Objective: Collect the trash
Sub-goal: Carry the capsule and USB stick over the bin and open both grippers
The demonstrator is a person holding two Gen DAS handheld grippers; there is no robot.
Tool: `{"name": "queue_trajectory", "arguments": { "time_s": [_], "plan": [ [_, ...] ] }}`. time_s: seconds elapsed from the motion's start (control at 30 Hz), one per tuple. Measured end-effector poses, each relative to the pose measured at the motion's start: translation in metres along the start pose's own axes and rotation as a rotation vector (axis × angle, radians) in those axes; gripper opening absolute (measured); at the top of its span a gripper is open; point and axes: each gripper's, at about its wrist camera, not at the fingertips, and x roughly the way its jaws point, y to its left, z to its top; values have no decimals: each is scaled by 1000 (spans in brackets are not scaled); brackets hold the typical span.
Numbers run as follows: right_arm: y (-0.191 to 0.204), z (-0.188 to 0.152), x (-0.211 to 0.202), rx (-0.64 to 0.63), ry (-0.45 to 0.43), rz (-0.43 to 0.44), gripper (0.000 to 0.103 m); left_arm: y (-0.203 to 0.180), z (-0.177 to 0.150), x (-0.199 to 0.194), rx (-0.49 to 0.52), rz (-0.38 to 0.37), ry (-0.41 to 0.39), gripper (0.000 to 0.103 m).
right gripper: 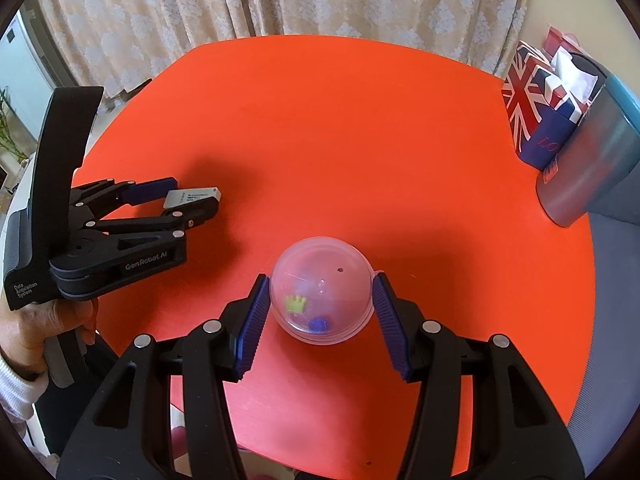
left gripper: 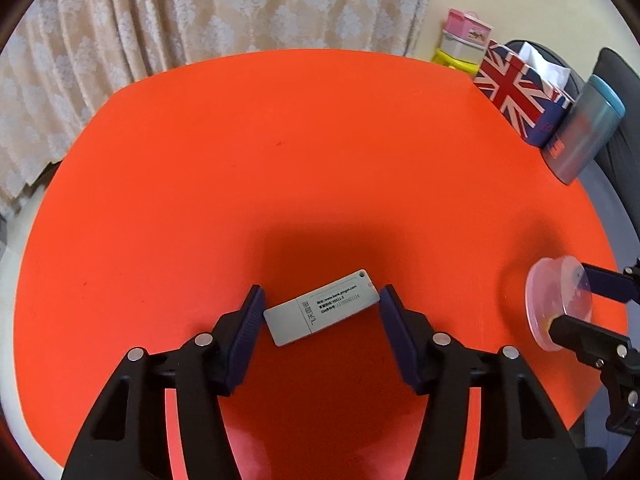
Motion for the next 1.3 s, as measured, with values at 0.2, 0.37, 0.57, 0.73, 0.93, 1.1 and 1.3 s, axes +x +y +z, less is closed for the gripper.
{"name": "queue_trajectory", "arguments": {
  "time_s": [0.2,0.37,0.57,0.73,0.93,1.1,1.3],
  "plan": [
    [6,3,-4,-7,-17,4,52,3,-3,-8,51,-27,-19,57],
    [12,6,-13,-12,-41,-1,52,5,-3,-23,92,-61,-38,57],
    [21,5,-26,-23,-67,-13,52,10,-10,-50,152,-91,-61,57],
    [33,-3,-43,-35,-98,-23,52,8,-21,-79,214,-124,-85,57],
    [48,-16,-65,-67,-141,-37,52,2,-37,-111,264,-162,-126,57],
    [58,-35,-81,-89,-151,-17,52,0,-51,-127,301,-192,-128,57],
    [68,-65,-97,-98,-162,18,52,-3,-78,-139,332,-223,-113,57]
  ]
}}
